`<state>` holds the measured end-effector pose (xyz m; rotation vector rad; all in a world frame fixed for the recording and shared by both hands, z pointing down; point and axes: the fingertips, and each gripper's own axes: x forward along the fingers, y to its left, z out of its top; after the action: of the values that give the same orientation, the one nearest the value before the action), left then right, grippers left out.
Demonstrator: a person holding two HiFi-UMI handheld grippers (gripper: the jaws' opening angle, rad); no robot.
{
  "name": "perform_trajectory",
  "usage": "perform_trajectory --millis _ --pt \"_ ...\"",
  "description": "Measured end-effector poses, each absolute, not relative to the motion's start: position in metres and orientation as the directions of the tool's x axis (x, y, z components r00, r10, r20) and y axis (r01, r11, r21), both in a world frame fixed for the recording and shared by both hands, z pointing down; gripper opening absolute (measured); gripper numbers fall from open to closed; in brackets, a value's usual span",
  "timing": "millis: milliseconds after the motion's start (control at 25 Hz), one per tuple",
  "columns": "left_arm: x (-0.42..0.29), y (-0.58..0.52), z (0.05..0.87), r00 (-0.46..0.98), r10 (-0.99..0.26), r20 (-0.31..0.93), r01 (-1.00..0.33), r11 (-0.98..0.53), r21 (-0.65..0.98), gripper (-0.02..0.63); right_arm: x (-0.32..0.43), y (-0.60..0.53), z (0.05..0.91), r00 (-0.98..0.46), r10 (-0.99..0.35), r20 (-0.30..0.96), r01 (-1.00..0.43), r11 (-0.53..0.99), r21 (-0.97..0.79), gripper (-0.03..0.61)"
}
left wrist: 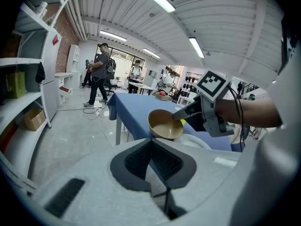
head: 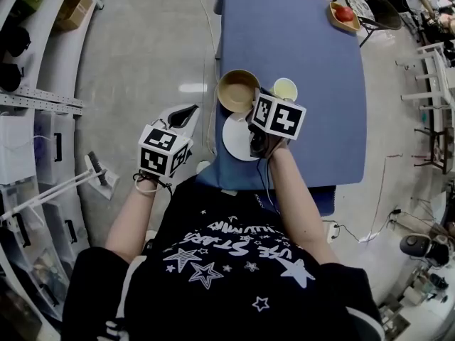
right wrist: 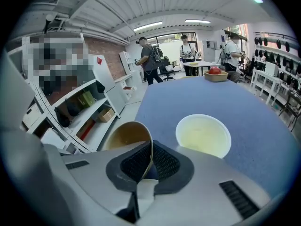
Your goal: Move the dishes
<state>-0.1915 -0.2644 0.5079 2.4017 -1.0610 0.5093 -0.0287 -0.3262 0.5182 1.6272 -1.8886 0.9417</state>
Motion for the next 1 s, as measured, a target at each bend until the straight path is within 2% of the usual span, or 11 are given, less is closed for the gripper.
perform_trajectory --millis 320,800,1000 --pt "-0.186 -0.268 0.509 0.644 -0.578 0.501 -0.750 -0.606 0.265 0.020 -0.026 -0.325 0.521 -0.163 -0.653 0.739 -0.984 0.055 -0.169 0.028" --pt "-0.183 -0.262 0.506 0.642 -0.580 0.502 -0.751 -0.609 0.257 0.020 -0.025 -0.312 0.525 -0.198 -0.632 0.749 -0.978 0.081 -0.190 0.101" --pt "-0.179 -0.256 0.502 0.636 -0.589 0.498 -0.756 -0.604 0.252 0.020 -0.020 -0.306 0.521 -0.204 -0.633 0.747 -0.978 0.092 -0.189 0.109"
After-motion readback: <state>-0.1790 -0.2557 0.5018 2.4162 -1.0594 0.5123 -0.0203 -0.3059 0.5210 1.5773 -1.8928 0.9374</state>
